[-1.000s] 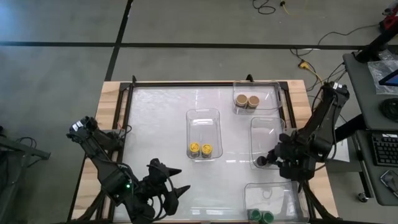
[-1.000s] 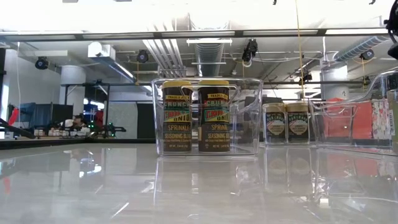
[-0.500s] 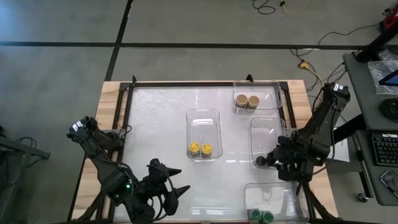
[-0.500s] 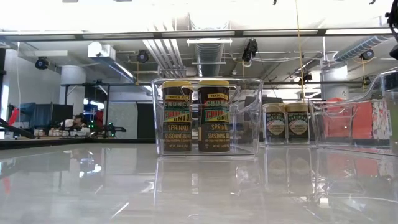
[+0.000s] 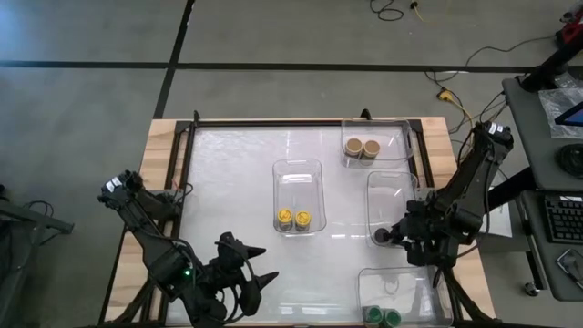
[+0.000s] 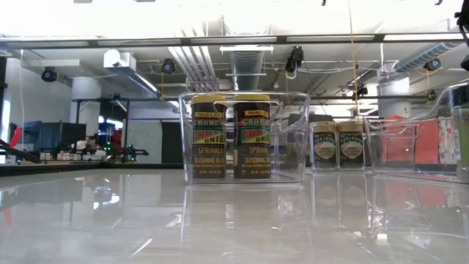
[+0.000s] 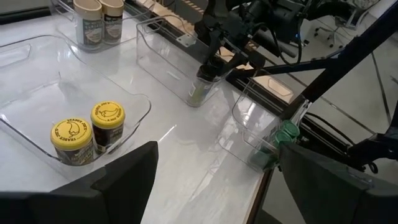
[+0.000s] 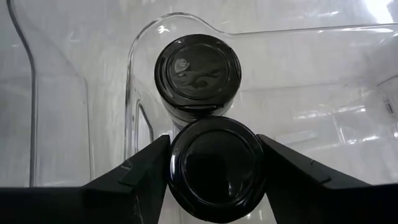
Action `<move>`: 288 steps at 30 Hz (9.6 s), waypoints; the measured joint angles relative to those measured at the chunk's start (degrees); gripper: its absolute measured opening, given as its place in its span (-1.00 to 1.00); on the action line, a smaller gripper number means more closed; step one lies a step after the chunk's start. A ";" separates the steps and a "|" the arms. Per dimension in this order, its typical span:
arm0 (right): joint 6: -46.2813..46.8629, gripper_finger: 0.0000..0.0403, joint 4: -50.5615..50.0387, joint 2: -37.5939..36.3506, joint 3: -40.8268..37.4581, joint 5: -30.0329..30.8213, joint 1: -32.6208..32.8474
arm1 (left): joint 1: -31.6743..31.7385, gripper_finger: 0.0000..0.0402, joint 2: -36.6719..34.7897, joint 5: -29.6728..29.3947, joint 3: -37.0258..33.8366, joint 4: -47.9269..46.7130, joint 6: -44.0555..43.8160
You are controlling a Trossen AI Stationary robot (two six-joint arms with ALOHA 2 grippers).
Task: Sort spices by type
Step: Put the black seasoning bottle into the middle right transparent bin, then return to Home Position
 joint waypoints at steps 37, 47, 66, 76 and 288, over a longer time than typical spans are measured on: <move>-1.54 0.18 0.76 -2.85 3.29 0.09 -0.04 | 0.18 0.57 0.02 0.00 0.00 -1.22 0.12; 8.87 0.18 -16.40 -3.23 10.26 5.98 -0.15 | 0.78 0.57 0.02 -0.03 0.00 -1.28 0.96; -26.59 0.09 16.28 -1.34 10.78 4.33 -17.18 | 9.77 0.57 -0.50 11.70 -9.05 29.37 21.47; -59.13 -0.32 41.63 -6.04 11.39 2.24 -27.03 | 20.22 0.57 -6.15 31.21 -25.13 58.65 41.58; -56.98 -0.91 66.69 -48.15 -33.79 -38.93 -65.02 | 36.76 0.57 -97.68 49.55 -99.30 53.88 62.90</move>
